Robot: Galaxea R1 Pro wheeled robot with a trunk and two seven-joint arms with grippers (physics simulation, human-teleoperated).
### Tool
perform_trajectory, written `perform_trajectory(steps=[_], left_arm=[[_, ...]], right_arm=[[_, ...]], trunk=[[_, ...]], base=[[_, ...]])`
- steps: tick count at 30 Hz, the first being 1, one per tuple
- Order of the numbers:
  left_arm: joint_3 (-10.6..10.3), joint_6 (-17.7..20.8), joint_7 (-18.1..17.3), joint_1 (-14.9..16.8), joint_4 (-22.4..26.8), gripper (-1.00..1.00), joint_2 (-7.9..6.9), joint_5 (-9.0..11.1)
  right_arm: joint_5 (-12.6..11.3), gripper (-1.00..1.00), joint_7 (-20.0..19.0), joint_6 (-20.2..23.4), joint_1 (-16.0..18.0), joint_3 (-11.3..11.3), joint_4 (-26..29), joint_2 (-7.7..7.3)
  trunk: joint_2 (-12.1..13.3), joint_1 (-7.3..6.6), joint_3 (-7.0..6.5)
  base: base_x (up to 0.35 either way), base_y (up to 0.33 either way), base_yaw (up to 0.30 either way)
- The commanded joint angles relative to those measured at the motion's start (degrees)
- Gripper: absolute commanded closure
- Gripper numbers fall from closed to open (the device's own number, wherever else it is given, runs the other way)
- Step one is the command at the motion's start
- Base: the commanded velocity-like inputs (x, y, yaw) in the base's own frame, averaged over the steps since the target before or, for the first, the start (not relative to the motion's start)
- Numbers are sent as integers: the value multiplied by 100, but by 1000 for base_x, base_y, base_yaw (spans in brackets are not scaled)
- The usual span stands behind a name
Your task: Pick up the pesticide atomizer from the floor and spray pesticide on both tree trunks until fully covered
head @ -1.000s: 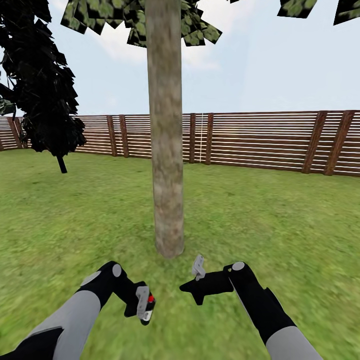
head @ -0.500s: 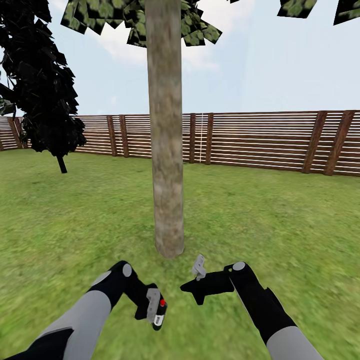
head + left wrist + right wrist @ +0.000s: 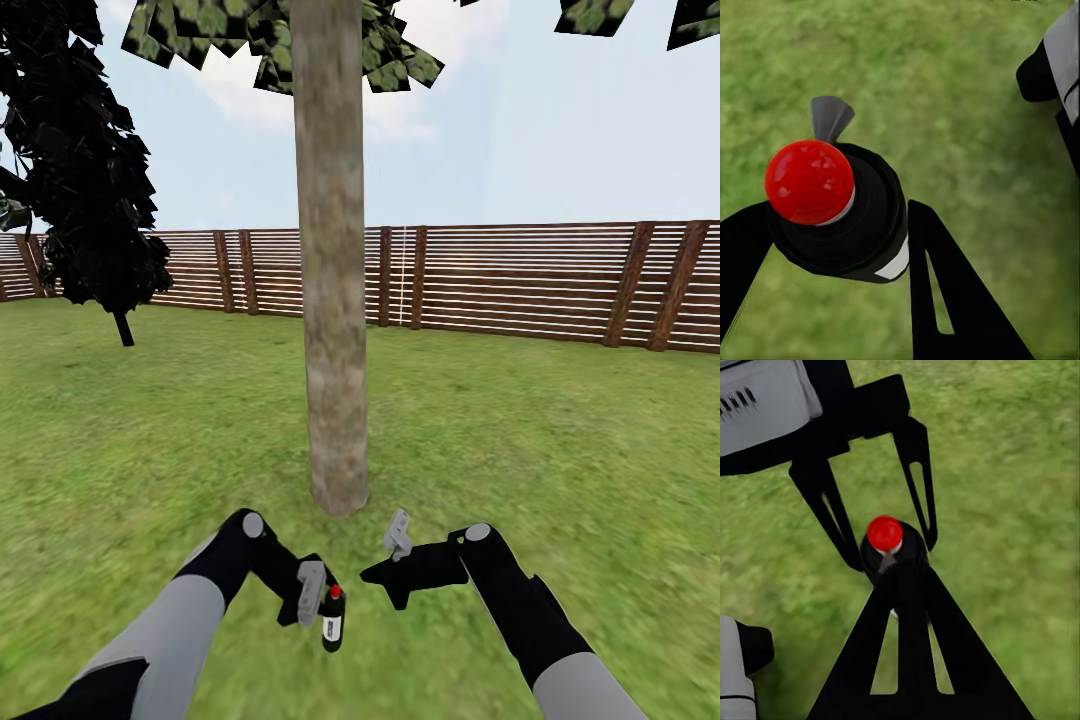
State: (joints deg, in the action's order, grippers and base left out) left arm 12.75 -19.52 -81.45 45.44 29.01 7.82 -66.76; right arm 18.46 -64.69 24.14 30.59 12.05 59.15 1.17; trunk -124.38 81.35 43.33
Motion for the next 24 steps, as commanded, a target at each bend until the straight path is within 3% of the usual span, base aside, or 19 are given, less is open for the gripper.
perform_trajectory(steps=[1,15,24], left_arm=[[0,0,-72,0,52,100,13,-2],[0,9,-144,-1,106,100,195,4],[0,11,-139,0,137,100,211,9]], right_arm=[[0,100,0,-1,0,0,0,-1],[0,100,0,-4,0,-1,0,-3],[0,100,0,-3,0,-1,0,-3]], trunk=[[0,0,0],[0,0,0],[0,0,0]], base=[[0,0,0],[0,0,0],[0,0,0]])
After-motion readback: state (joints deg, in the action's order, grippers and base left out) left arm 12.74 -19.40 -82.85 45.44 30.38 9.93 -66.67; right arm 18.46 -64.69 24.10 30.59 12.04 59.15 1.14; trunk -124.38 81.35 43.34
